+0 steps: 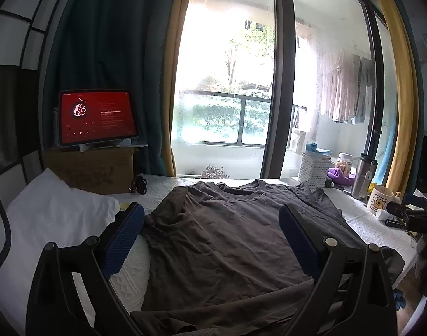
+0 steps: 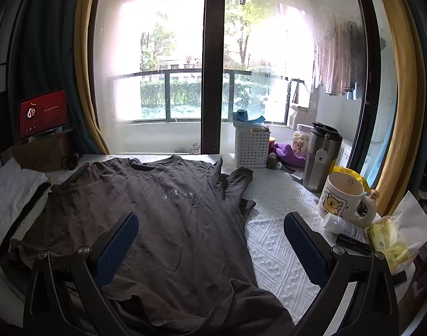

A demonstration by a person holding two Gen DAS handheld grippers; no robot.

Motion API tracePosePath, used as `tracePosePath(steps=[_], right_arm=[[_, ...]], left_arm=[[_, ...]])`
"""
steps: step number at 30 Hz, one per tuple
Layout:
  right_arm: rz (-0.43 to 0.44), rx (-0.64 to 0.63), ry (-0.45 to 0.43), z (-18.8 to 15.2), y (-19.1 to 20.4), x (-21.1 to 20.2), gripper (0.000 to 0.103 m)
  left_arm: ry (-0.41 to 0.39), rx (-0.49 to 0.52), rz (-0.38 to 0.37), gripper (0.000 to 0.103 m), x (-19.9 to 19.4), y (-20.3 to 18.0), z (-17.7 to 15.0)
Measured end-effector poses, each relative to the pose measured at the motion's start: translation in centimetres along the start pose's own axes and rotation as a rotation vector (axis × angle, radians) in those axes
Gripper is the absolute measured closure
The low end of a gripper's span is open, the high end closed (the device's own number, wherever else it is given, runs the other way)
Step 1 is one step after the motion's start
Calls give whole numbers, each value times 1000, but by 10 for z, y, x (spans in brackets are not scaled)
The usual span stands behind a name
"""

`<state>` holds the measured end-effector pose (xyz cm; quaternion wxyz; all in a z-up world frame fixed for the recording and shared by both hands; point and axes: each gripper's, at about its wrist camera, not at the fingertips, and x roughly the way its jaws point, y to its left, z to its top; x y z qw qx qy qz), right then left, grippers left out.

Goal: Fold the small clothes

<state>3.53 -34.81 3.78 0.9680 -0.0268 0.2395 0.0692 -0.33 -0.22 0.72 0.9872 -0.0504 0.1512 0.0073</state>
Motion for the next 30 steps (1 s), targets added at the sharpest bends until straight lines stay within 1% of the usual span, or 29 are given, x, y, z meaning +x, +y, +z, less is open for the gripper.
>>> tracePosePath(steps=[10, 24, 30], right_arm=[[3, -1, -1, -2, 2, 0, 0], [0, 3, -2, -4, 0, -2, 0], [-1, 4, 0, -4, -1, -3, 0]], left_arm=[[0, 2, -7, 7, -1, -2, -1], [13, 43, -18, 7, -2, -12, -4], [13, 42, -20, 7, -2, -12, -4]])
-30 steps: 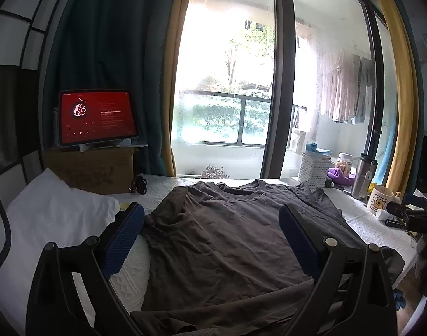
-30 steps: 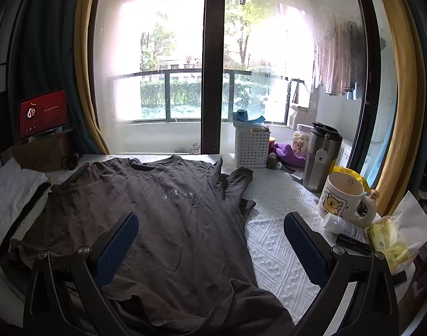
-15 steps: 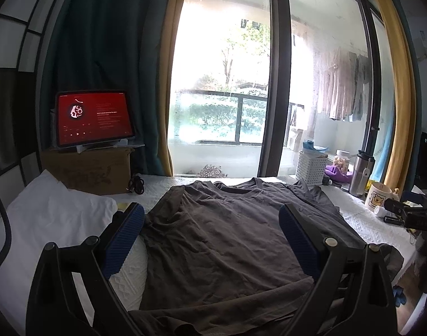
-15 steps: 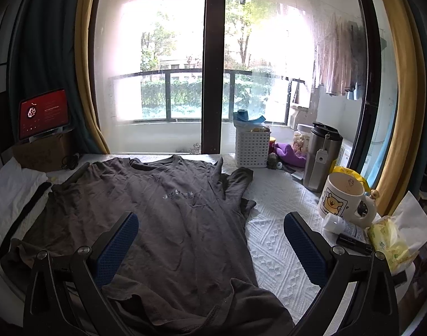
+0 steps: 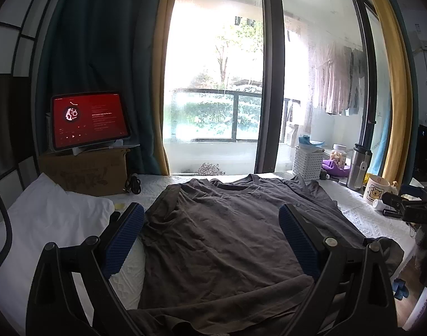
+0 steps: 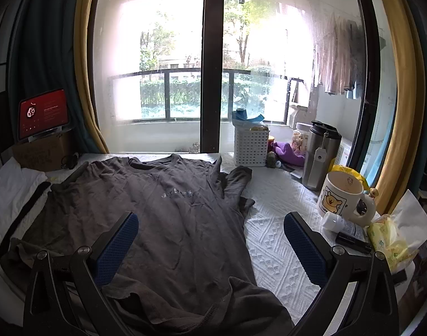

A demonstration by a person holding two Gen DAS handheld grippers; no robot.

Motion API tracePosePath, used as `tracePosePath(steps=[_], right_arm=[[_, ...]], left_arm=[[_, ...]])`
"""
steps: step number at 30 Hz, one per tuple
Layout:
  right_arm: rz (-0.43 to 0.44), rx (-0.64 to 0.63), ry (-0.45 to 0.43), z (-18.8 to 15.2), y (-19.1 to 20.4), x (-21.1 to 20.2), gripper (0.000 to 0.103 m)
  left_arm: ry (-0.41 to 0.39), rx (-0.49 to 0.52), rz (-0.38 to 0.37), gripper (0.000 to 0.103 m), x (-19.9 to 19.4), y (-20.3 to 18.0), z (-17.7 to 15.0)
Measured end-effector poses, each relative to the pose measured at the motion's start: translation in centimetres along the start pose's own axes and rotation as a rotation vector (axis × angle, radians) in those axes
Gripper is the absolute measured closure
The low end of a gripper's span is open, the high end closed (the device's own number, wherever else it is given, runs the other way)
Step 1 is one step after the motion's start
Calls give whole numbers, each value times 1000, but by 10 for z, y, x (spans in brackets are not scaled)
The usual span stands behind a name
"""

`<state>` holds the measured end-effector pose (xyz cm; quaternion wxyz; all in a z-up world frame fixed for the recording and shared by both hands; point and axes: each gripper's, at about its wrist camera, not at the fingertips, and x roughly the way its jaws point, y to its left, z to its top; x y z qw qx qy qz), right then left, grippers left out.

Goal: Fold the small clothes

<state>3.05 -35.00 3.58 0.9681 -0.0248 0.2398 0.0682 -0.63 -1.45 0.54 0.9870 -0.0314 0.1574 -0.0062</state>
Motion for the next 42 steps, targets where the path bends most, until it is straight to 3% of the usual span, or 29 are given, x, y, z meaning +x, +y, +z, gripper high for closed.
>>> tracePosePath(steps=[42], right_arm=[[2, -5, 5, -2, -1, 0, 0]], left_arm=[[-19, 13, 16, 7, -4, -3, 0]])
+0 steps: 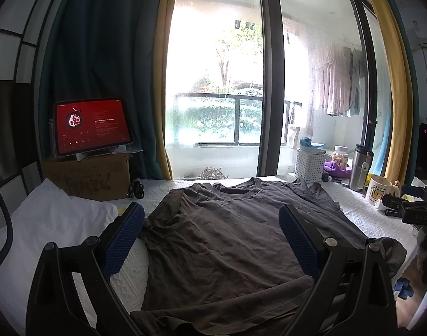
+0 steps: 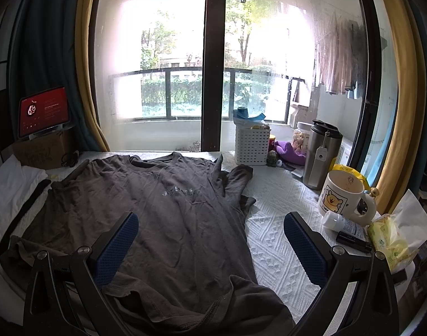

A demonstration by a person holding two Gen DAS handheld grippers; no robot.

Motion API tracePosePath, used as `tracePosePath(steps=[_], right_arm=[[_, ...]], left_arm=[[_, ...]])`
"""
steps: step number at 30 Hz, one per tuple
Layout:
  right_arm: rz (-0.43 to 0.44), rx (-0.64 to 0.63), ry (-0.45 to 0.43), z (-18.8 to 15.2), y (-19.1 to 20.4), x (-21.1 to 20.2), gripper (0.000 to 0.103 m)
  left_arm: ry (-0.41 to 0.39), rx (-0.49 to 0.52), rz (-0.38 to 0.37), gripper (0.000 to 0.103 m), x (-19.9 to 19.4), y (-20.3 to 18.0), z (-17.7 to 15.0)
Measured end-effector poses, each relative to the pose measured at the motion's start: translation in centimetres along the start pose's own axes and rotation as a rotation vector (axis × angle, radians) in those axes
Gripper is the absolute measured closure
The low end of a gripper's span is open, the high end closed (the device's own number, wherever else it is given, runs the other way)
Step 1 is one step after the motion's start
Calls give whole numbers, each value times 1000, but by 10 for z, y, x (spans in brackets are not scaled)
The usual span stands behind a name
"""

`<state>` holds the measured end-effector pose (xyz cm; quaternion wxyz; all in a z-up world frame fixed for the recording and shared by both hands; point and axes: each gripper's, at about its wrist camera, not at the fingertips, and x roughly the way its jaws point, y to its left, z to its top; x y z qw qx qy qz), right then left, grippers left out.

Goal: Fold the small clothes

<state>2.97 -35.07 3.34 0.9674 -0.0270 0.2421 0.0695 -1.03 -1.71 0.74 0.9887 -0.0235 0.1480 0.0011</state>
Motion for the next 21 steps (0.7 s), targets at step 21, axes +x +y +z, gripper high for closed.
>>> tracePosePath(steps=[21], right_arm=[[14, -15, 65, 2, 5, 38, 0]], left_arm=[[11, 33, -13, 7, 34, -5, 7]])
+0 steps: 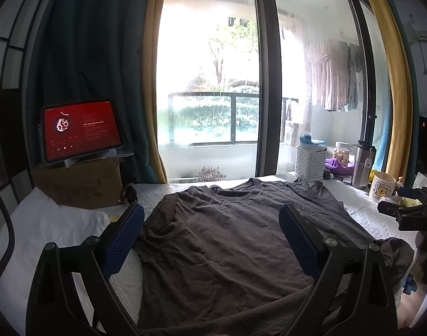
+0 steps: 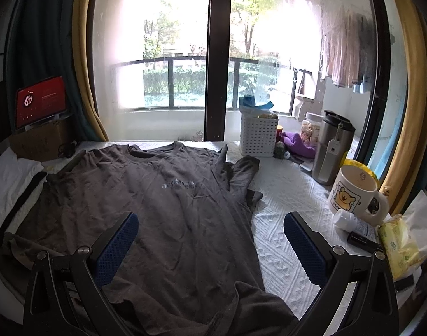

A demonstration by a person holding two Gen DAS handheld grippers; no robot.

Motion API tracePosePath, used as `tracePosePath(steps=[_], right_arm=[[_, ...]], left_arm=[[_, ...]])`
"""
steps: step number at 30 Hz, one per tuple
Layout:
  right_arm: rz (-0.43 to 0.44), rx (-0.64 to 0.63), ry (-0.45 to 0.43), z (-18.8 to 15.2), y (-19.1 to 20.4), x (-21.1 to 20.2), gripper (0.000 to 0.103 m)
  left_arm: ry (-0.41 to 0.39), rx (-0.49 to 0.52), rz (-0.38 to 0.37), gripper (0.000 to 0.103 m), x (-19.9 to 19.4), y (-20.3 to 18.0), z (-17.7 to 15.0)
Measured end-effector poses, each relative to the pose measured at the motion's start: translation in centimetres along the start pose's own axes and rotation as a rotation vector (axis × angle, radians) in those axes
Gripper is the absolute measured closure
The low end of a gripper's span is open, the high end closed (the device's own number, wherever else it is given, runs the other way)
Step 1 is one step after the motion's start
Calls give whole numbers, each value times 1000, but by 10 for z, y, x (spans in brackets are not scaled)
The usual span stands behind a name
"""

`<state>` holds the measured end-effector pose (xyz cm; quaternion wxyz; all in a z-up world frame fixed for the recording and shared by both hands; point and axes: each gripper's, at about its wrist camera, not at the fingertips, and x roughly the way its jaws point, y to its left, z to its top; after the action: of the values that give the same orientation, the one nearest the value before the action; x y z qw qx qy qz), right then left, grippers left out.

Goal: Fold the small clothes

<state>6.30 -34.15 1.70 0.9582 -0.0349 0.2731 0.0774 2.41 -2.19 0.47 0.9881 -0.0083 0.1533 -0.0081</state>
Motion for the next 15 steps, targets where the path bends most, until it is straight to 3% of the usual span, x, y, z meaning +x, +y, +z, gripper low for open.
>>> tracePosePath(steps=[15], right_arm=[[1, 41, 73, 42, -33, 62, 0]], left_arm=[[95, -71, 42, 7, 56, 16, 11]])
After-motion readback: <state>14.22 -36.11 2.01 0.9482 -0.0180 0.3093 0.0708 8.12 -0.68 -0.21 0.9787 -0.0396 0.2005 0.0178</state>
